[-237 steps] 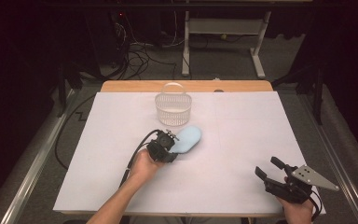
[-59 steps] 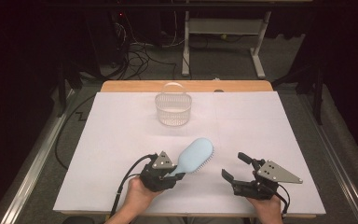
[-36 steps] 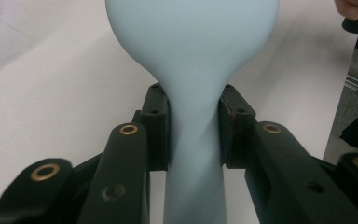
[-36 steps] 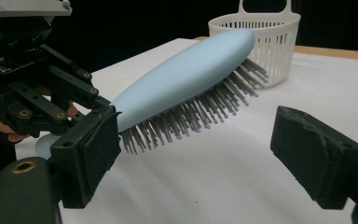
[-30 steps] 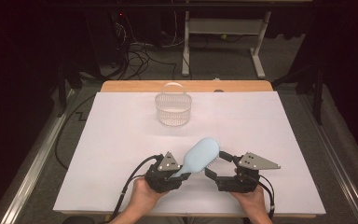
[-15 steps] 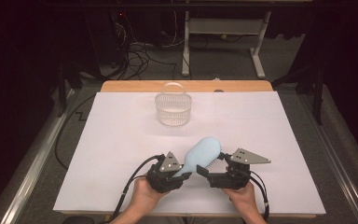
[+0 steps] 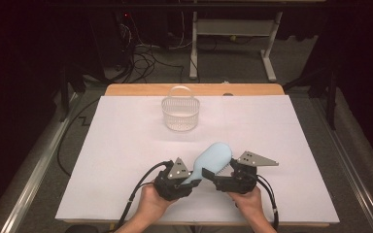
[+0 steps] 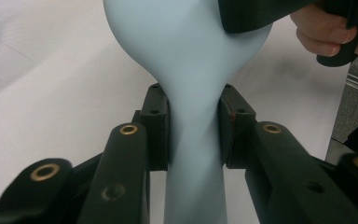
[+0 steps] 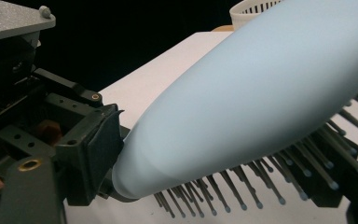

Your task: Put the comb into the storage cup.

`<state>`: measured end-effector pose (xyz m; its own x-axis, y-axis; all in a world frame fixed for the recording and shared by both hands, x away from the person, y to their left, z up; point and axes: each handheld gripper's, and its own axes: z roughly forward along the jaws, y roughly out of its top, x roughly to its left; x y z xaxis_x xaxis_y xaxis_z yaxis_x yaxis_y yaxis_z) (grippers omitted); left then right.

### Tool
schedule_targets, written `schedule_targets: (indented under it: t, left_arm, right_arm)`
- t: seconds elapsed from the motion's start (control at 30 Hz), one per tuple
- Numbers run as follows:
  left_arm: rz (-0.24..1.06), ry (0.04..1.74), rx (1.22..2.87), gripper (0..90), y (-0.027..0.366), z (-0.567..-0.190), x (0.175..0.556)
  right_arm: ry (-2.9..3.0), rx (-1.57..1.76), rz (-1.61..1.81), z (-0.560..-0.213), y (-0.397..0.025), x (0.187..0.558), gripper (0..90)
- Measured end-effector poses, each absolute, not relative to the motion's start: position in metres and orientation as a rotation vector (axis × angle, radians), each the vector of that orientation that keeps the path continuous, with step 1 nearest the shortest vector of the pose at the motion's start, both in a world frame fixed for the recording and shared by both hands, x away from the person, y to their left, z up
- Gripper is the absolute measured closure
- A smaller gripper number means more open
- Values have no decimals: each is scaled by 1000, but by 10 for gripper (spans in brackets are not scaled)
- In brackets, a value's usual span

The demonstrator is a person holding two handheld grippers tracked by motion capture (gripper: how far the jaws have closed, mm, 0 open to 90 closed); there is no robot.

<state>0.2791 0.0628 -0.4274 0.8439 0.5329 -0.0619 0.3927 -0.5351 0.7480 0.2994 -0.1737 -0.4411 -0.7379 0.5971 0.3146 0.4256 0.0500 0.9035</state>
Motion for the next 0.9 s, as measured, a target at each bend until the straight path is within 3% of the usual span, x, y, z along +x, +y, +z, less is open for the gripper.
schedule_targets:
  t: [0.9]
  left_arm:
    - [235,662,2204,673,66,-422,278]
  right_arm:
    - [2253,1097,1915,-422,-181,305,465]
